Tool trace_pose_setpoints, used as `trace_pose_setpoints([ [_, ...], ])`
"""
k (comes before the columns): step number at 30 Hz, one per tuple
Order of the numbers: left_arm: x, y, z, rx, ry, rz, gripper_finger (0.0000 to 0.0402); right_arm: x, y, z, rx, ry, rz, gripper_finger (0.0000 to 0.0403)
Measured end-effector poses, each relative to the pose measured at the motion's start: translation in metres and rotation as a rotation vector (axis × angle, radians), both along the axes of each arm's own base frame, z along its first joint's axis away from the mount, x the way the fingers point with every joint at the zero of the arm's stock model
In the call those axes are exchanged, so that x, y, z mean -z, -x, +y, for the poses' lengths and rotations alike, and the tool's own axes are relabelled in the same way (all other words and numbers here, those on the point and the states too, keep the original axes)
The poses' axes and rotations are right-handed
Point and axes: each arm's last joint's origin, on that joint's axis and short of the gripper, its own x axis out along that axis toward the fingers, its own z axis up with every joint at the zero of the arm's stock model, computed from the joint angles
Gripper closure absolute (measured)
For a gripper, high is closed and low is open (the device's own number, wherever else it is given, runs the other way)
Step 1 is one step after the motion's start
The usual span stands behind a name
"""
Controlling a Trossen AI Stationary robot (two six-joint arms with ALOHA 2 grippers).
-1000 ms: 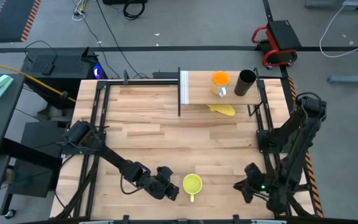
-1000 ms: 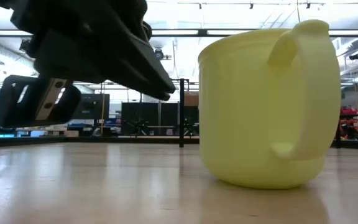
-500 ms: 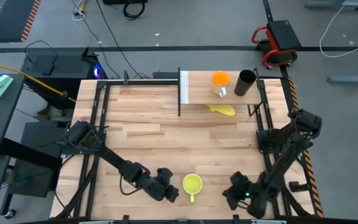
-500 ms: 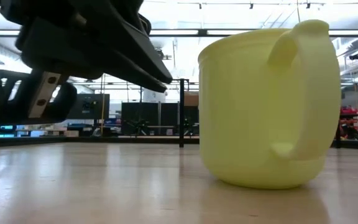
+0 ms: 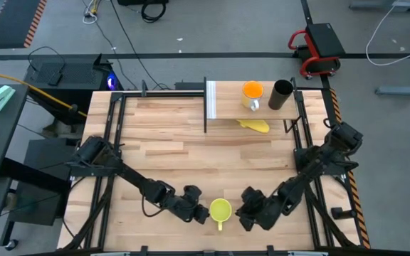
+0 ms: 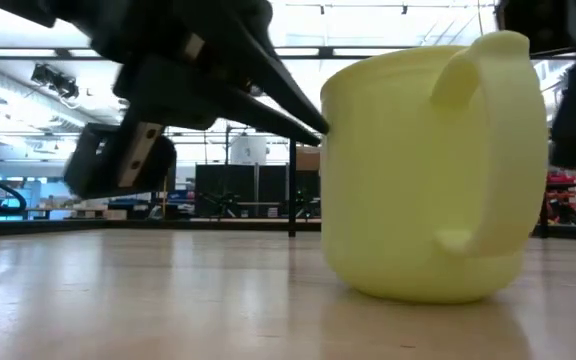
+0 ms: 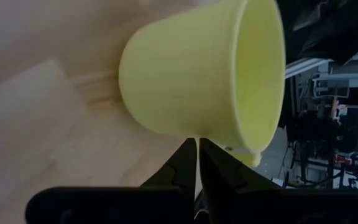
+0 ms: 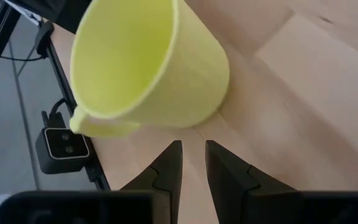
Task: Stack small to large cups/mugs on shelf
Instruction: Put the yellow mug on the shelf
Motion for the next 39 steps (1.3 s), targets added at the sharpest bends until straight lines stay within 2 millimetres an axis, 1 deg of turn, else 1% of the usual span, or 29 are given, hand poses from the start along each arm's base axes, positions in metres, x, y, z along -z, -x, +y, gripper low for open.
trace_pose_setpoints([
  [4,-0.001,-0.004,0.005,0.000,-0.015,-0.021,0.0373,-0.001,-0.007,-0.006,-0.023,-0.001,0.001,0.0325],
  [14,-0.001,-0.008,0.013,0.008,-0.042,-0.027,0.0383,0.000,-0.016,-0.017,-0.025,0.008,0.017,0.0325],
  [22,-0.001,-0.011,0.019,0.019,-0.056,-0.021,0.0377,0.001,-0.024,-0.030,0.013,0.030,0.022,0.0325],
  [29,0.000,-0.013,0.025,0.019,-0.076,-0.015,0.0387,0.001,-0.032,-0.043,0.068,0.041,0.021,0.0325],
  [39,0.003,-0.012,0.028,0.005,-0.120,0.014,0.0379,0.002,-0.028,-0.041,0.075,0.019,0.047,0.0325],
])
